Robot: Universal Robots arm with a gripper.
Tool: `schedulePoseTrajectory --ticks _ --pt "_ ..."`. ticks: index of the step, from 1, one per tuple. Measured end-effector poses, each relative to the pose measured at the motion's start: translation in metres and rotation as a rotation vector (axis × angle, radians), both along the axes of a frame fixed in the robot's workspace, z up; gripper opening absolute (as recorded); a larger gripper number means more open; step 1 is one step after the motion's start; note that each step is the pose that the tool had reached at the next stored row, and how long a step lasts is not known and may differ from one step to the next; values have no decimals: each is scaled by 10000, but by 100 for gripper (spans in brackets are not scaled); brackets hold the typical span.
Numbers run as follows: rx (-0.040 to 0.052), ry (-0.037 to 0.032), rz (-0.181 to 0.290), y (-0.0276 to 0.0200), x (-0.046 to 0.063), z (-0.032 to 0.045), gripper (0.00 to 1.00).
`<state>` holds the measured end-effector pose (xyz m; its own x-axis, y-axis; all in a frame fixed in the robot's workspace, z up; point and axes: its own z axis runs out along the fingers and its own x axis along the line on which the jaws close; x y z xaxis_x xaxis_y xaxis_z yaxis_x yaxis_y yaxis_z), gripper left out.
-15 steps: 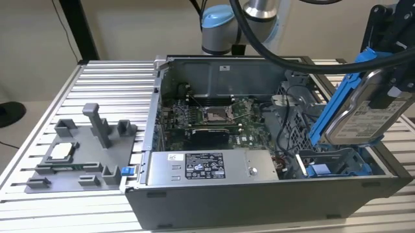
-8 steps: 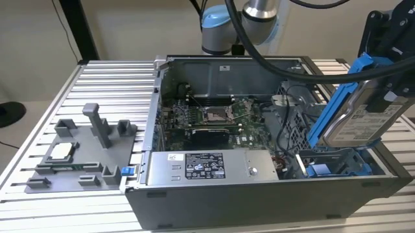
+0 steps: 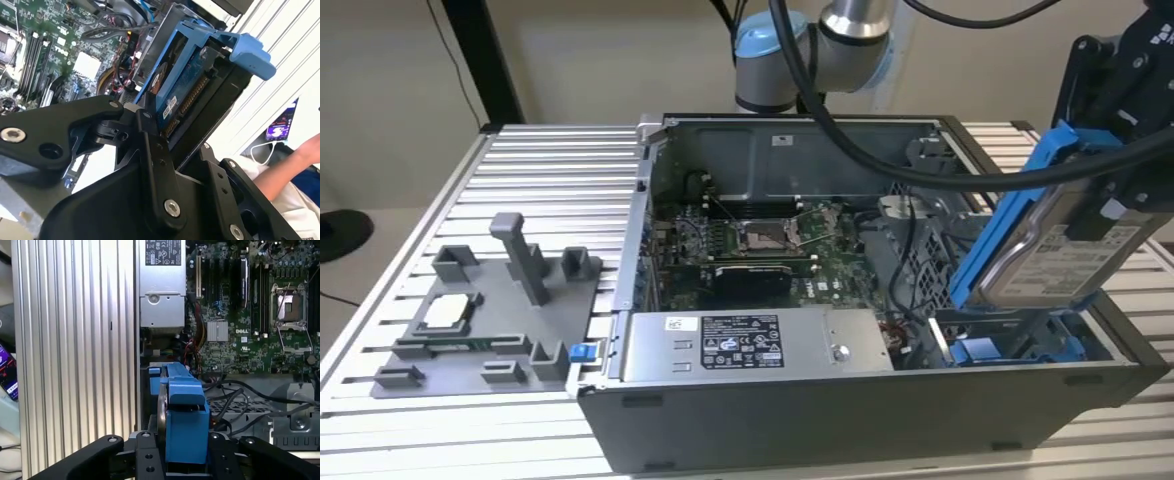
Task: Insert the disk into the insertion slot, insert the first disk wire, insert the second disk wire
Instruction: 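Insert the disk into the insertion slot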
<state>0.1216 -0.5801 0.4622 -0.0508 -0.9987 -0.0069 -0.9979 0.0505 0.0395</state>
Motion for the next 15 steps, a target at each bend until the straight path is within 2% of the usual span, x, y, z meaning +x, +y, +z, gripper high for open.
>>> schedulePoseTrajectory --ticks 4,15 --pt "6 0 -208 -6 3 -28 0" --pt "7 0 -153 -10 26 -62 0"
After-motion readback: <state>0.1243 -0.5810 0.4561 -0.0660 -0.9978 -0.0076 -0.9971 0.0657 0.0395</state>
